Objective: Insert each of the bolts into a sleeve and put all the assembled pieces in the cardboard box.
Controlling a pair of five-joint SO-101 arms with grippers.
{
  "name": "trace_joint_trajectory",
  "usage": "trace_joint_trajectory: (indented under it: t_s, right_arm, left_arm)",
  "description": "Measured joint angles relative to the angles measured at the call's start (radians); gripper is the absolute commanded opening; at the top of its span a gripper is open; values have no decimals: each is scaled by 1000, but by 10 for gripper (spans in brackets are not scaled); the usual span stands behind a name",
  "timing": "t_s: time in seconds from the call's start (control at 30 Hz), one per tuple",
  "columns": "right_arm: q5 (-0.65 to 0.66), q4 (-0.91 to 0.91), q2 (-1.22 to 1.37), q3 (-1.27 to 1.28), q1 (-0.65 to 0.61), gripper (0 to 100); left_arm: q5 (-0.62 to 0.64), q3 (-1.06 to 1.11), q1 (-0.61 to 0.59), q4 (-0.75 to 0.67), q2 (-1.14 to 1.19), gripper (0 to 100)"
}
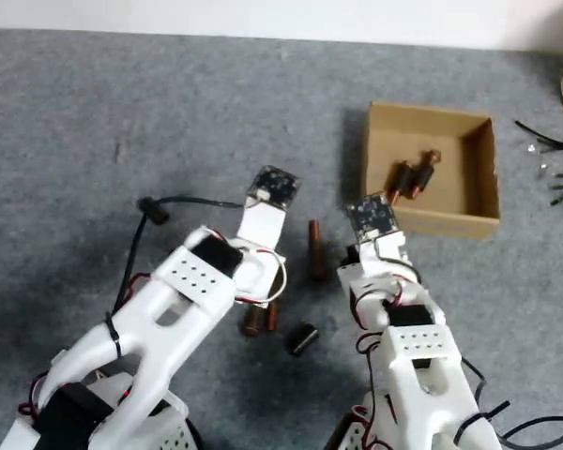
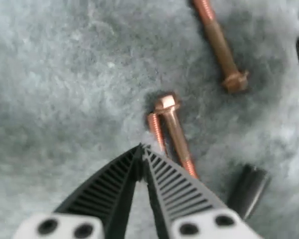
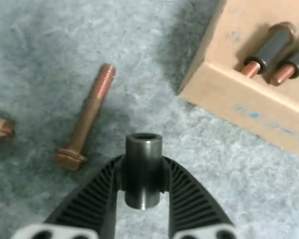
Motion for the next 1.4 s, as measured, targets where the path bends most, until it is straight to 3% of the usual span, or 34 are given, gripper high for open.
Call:
trace_joint_trajectory:
  t_s: [0.17,0.63,0.9,1.3,1.4]
  right_arm:
    - [0,0,0,0,-2,4]
    - [0,-2,0,0,2,4]
    - [0,-2,0,0,2,4]
    - [0,-2,0,0,5,4]
    - [0,-2,0,0,3,4]
  left_arm:
    - [169,72,8,-115,0,10]
    - [157,107,9,-89,0,11]
    - [157,138,140,-74,0,11]
    - [157,183,78,-83,0,12]
    - [157,218,77,-138,0,63]
